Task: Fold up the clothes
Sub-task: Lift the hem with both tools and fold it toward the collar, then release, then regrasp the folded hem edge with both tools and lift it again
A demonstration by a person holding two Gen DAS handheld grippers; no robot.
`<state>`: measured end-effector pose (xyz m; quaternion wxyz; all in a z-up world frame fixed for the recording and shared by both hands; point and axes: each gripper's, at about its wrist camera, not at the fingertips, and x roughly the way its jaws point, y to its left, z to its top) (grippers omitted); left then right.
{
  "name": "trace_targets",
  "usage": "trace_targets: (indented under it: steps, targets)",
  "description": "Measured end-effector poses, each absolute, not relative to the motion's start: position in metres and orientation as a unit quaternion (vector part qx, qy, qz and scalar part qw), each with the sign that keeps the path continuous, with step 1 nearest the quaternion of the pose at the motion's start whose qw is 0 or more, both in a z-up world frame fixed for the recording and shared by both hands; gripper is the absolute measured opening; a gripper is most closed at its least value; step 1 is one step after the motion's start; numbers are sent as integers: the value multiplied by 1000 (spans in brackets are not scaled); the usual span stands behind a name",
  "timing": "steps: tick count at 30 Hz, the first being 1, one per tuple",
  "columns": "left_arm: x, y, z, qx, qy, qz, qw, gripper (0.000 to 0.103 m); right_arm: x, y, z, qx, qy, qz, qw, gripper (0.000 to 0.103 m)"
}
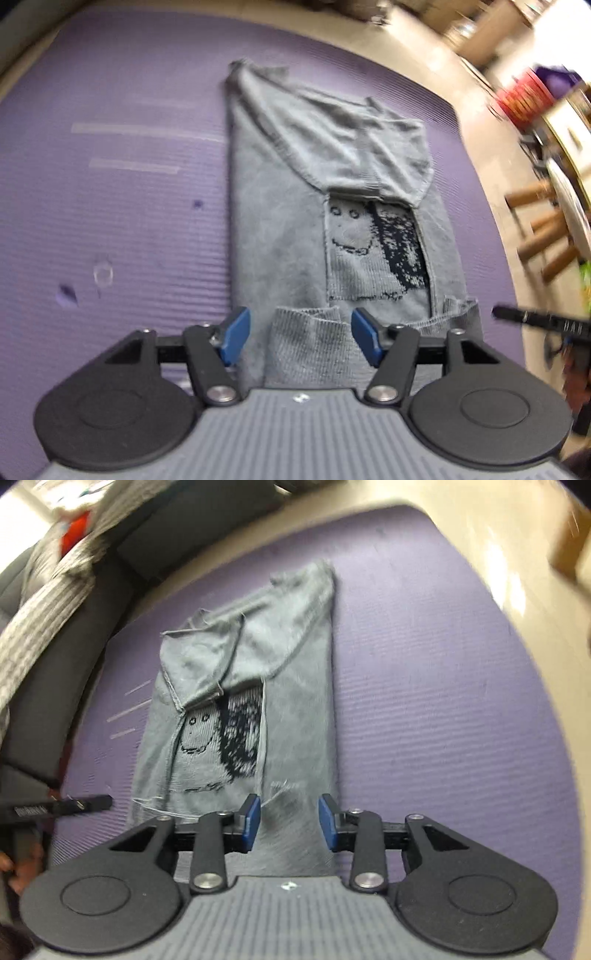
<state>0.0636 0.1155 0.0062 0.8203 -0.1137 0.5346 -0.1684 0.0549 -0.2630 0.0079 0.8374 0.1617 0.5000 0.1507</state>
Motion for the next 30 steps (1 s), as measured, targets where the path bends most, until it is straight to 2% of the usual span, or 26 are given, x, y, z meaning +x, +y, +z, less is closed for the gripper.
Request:
trace_targets:
  steps: [5, 14, 17, 19, 22, 30]
  targets:
    - [59, 119, 12, -75, 532, -205, 818, 62, 53, -258, 0, 110, 498, 177, 842, 35]
    - [56, 106, -16, -42, 540, -235, 807, 59, 48, -243, -7, 66, 497, 194, 843, 32]
    - [59, 105, -25, -47, 554, -233, 798, 58, 47, -241, -10, 54, 500, 200, 841, 32]
    - [58, 104, -26, -50, 552, -236, 798, 51, 47, -240, -11, 51, 498, 204, 841, 32]
    - [57, 104, -26, -58, 549, -242, 798, 47, 46, -238, -11, 47, 490, 213, 844, 31]
    - [56, 104, -36, -65, 567, -233, 788, 46, 50, -226, -27, 24, 504, 208, 838, 31]
